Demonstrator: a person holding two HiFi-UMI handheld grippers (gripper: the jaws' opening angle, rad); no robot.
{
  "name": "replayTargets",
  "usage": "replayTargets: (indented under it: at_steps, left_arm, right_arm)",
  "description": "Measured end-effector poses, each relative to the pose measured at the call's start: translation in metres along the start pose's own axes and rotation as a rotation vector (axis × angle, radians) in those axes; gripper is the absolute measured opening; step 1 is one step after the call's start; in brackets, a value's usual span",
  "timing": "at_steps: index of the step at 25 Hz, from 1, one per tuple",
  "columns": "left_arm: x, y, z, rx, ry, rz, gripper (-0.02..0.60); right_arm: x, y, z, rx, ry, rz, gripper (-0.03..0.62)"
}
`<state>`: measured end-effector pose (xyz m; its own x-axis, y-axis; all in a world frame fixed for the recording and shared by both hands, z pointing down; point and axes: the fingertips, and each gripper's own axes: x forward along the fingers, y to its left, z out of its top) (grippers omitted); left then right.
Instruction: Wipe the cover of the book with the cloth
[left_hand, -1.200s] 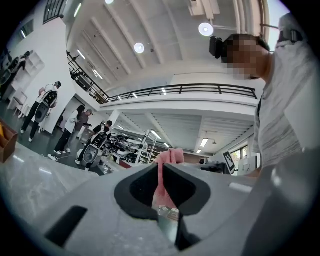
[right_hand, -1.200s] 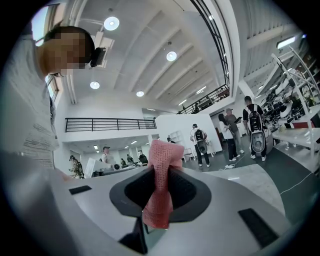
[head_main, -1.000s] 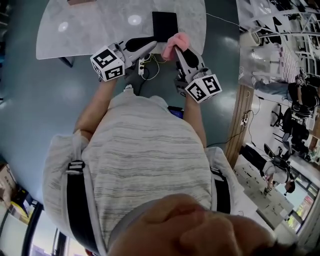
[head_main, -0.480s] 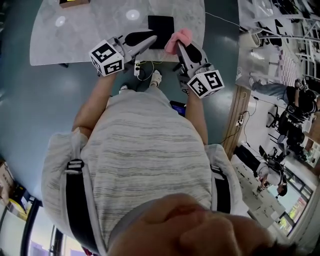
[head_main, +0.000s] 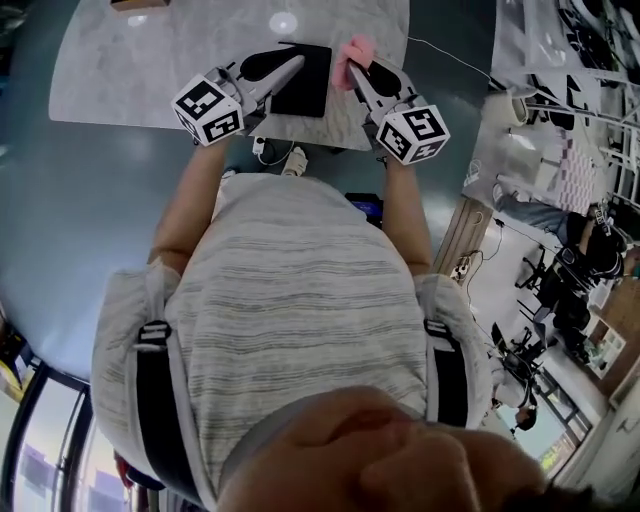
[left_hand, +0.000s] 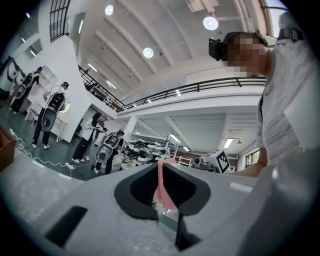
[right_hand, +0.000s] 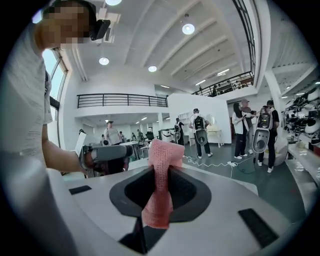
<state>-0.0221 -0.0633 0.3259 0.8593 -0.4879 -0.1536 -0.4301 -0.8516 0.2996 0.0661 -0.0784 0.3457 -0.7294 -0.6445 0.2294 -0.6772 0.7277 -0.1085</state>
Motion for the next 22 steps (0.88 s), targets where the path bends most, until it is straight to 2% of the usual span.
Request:
replayTargets:
  at_steps: [6,13,17,22]
  left_arm:
    - [0.023,0.029,-0.019,0.037,-0.001,0.106,0.041]
    - [0.025,0.069,-0.037,0.023,0.021,0.183,0.041]
    - [0.019,0.087,-0.052,-0.002,0.049,0.200,0.041]
    - [0.024,0.099,-0.065,-0.036,0.064,0.191,0.041]
  right_arm:
    - [0.040,-0.036,-0.034,-0.073,0.124,0.105,0.063]
    - [0.094,-0.059,-0.088,-0.225,0.302,0.144,0.063]
    - [0.120,-0.069,-0.123,-0.296,0.407,0.144,0.063]
    - [0.139,-0.077,-0.164,-0.334,0.503,0.166,0.063]
